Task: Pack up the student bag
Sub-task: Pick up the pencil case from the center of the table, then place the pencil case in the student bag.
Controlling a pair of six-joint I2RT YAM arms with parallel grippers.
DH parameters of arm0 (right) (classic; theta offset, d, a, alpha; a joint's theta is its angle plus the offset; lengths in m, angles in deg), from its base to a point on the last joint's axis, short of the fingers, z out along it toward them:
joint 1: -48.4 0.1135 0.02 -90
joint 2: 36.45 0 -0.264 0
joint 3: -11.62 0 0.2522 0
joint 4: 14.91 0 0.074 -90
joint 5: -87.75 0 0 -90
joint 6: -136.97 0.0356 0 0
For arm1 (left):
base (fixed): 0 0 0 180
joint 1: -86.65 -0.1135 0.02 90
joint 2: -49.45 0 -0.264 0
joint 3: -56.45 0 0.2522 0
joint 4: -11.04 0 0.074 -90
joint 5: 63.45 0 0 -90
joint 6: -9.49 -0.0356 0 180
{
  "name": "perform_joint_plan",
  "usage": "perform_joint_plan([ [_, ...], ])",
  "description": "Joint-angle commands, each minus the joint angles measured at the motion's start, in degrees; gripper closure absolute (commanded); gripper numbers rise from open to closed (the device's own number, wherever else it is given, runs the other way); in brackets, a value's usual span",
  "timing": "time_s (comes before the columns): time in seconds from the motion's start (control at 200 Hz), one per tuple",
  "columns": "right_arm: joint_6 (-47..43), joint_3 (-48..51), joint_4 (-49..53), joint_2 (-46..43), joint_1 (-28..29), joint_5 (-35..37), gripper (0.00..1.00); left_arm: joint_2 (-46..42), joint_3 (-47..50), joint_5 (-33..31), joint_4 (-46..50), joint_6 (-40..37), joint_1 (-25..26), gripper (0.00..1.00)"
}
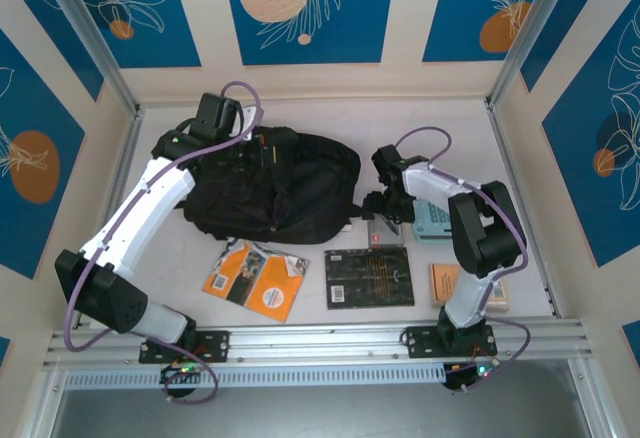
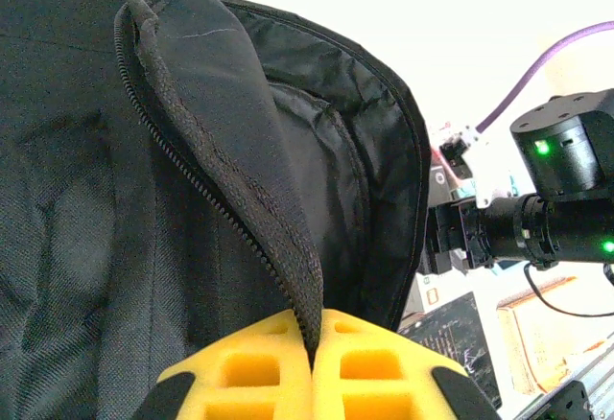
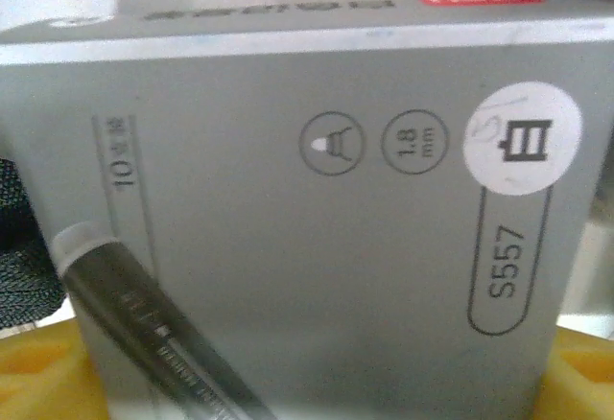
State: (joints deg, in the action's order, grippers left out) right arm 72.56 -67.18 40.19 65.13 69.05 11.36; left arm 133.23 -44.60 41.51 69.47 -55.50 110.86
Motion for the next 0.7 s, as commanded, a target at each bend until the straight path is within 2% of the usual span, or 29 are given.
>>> perform_joint_plan([
  [0.0,2.06,1.13,0.65,-7.76,0.08,2.54,0.26,-1.00,-3.96,1.30,1.88,0.07,-0.40,1.00],
  [0.185,4.15,-0.92,1.47,-19.19,-0.38,-0.70,0.34,-0.12,-7.03,2.46,3.43,0.14,-0.39,1.00],
  [0.32,7.38,-4.95,-0.65,-23.83,0.01,-8.75,0.34,0.07,-9.76,3.17,4.47,-1.20,-0.47,1.00],
  [0.495,15.71,-12.03,-6.37,-21.20,3.60,-14.33,0.34,1.52,-14.15,4.32,6.22,-3.03,-1.05,1.00],
  [0.695,23.75,-21.47,-10.69,-11.61,8.11,-13.16,0.33,2.78,-16.55,6.44,6.79,-3.04,-1.16,1.00],
])
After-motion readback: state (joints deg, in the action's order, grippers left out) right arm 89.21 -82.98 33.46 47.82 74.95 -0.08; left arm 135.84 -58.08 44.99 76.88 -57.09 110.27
